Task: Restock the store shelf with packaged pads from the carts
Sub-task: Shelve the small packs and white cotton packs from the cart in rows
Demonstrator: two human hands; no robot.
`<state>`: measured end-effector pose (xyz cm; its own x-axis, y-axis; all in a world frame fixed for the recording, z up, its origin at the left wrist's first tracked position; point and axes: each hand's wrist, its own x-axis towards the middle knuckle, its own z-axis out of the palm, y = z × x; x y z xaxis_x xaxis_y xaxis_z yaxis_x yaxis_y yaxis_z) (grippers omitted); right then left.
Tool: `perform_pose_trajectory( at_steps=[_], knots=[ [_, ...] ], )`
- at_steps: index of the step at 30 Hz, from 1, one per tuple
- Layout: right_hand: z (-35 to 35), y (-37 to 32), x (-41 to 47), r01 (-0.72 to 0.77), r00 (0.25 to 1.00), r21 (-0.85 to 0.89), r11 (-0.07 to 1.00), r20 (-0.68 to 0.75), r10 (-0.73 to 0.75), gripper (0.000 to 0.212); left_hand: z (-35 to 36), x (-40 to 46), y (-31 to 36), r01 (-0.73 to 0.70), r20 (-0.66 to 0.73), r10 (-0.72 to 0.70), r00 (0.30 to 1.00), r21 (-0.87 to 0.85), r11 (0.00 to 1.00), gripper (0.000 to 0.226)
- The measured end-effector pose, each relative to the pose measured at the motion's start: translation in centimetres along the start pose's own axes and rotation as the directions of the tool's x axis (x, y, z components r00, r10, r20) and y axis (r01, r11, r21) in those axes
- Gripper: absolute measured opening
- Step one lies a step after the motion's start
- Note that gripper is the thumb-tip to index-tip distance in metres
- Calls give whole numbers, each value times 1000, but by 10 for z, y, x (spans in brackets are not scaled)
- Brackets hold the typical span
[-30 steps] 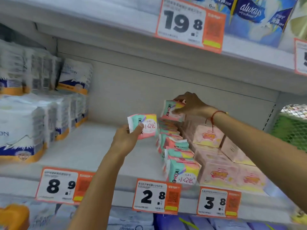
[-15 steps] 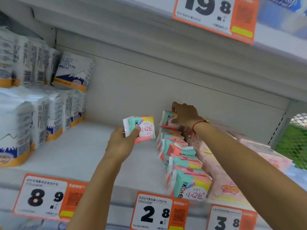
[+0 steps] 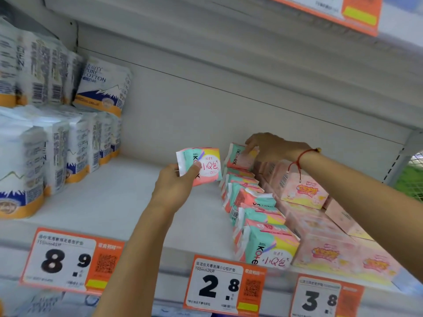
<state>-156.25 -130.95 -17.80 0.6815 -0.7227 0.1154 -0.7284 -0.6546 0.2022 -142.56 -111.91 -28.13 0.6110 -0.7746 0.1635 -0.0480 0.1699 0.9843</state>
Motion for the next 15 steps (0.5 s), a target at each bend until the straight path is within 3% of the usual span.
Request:
perform_pose_trajectory(
  at_steps=[3,10,13,15],
  knots=[
    [9,-1,-1,-32,991,-61,998,129,40,54,0,-1,0,-5,14,5,1000,-13,1000,22],
    [16,-3,-3,-90,981,-45,995,167,96,65,-4,0,-1,14,35,-13,999,-23,1000,27],
    [12,-3,-6,-61,993,-41,997,95,65,60,-7,-1,2,12,69,-10,998,-20,1000,16],
    [4,-10,-12,-19,999,84,996,-49,23,53,-10,-3,5,17,107,-15,994,-21,1000,8]
  ],
)
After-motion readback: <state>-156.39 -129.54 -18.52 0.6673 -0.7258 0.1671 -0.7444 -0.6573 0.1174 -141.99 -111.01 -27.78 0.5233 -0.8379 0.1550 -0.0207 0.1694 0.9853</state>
